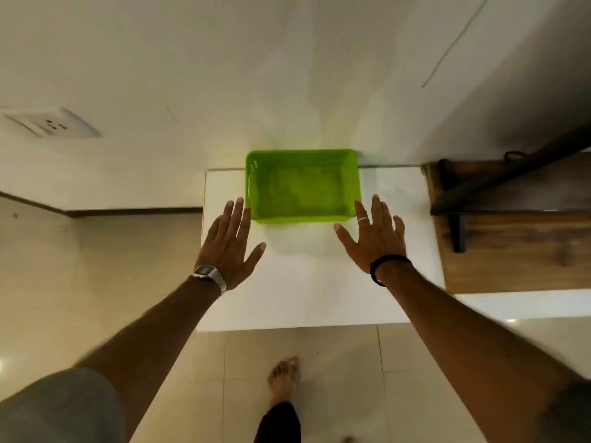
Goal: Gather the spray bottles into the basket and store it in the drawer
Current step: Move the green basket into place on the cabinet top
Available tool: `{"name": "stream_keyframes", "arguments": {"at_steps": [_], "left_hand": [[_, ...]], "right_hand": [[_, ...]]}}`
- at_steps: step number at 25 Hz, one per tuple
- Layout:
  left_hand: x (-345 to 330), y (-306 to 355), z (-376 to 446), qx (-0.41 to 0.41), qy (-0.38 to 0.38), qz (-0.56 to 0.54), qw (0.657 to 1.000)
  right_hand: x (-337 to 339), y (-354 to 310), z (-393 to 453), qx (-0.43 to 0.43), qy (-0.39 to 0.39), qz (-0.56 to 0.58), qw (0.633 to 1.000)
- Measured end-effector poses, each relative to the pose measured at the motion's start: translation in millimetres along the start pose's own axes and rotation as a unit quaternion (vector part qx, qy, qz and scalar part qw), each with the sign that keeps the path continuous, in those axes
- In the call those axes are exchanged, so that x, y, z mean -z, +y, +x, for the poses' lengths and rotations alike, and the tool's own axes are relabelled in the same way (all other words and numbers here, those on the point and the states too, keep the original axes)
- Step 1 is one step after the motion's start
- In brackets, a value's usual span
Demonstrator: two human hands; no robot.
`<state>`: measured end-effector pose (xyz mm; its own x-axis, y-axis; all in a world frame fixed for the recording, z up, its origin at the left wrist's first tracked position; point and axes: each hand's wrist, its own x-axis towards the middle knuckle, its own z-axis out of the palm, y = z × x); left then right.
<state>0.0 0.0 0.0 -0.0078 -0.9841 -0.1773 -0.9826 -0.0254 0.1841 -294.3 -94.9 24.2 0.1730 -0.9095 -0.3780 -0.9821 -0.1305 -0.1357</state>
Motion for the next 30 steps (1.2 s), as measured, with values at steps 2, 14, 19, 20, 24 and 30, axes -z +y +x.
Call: {"name": "stream_keyframes", "arguments": {"at_steps": [2, 14, 19, 20, 24, 30], "left_hand": [[-10.2, 1.2, 8.1, 0.015, -0.005, -0.012, 1.0], [-34.3, 40.5, -83.3, 0.093, -0.051, -0.197, 0.975], [-62.2, 66.9, -176.3, 0.095, -0.1, -0.173, 0.975], [-65.4, 68.0, -180.6, 0.097, -0.099, -0.169, 0.976], [-60.8, 73.7, -178.3, 0.125, -0.081, -0.167, 0.975], [-71.6, 114.9, -235.6, 0.247, -0.206, -0.196, 0.927]], "right_hand": [[-11.5, 2.3, 7.4, 0.001, -0.01, -0.013, 1.0], [-61.9, -18.2, -89.3, -0.137, -0.005, 0.223, 0.965], [-94.5, -1.9, -175.1, -0.175, -0.025, 0.245, 0.953], [-97.1, 1.2, -179.1, -0.17, -0.029, 0.242, 0.955], [-95.9, 2.5, -186.8, -0.15, -0.015, 0.256, 0.955], [-120.8, 6.0, -253.6, -0.161, -0.092, 0.236, 0.954]]}}
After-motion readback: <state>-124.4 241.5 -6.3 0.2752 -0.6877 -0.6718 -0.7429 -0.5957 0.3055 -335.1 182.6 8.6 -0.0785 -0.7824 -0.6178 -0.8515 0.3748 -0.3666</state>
